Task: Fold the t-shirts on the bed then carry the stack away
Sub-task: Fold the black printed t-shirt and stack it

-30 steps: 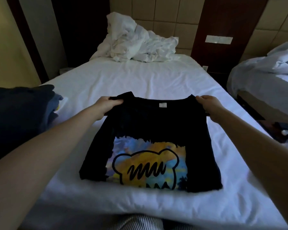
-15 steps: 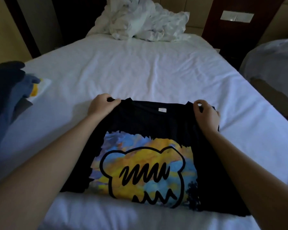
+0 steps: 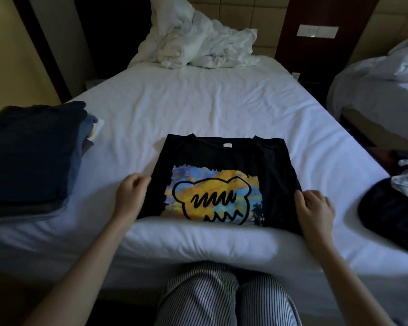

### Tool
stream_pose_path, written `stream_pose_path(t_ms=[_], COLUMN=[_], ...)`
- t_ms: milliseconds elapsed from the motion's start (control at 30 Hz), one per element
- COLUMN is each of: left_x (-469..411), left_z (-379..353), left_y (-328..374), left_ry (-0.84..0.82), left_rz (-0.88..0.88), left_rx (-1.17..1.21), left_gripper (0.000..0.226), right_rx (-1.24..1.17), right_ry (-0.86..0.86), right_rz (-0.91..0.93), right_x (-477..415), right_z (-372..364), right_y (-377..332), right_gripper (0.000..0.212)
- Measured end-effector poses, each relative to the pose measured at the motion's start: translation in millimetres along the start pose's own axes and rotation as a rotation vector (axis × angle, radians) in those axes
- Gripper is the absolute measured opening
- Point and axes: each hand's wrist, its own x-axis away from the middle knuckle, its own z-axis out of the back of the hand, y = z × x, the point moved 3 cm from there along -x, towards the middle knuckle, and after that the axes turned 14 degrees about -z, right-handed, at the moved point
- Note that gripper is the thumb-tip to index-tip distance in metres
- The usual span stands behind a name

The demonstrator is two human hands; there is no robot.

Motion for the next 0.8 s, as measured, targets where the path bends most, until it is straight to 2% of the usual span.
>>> stream_pose_path(t_ms=[67,167,233,300,333,400,467,533,600,700,767,800], left_x=[23,44,50,48,44,35,31,28,37,66,73,71], left_z=[8,16,16,14,13,10,13,22,29,29,26,25], left_y=[9,16,19,22,26,35,45,40,29,13,11,12], left_ry=[-0.019,-0.026,-0.155,-0.305,-0.323,-0.273,-0.179,-0.103,-0.086,-0.008,0.099,0.151], left_rz=[-0.098,-0.037,0.007,0.073,0.106,0.242,0.424,0.52,0.564,0.575,0.547,0.551], left_rx=[-0.021,-0.002,-0.041,-0.109,-0.069,0.231,0.52,0.583,0.587,0.588,0.68,0.745], left_gripper=[0.041,0.05,0.055,0.051,0.047,0.032,0.024,0.032,0.036,0.038,0.034,0.033], right_rx=[-0.011,-0.094,-0.033,0.041,0.016,-0.141,-0.304,-0.477,-0.517,-0.453,-0.543,-0.577], right_ry=[-0.047,-0.182,-0.24,-0.307,-0.358,-0.483,-0.542,-0.541,-0.554,-0.569,-0.55,-0.554], right_rz=[-0.046,-0.179,-0.183,-0.123,-0.114,-0.175,-0.316,-0.471,-0.562,-0.568,-0.556,-0.545], right_x=[16,32,38,39,39,37,31,27,35,63,69,66], right_z=[7,16,21,24,26,33,44,52,52,39,38,37], right_y=[13,21,17,7,1,-14,-20,-12,4,24,19,14], right_gripper=[0.033,0.031,0.026,0.024,0.019,0.012,0.016,0.023,0.029,0.03,0.022,0.024])
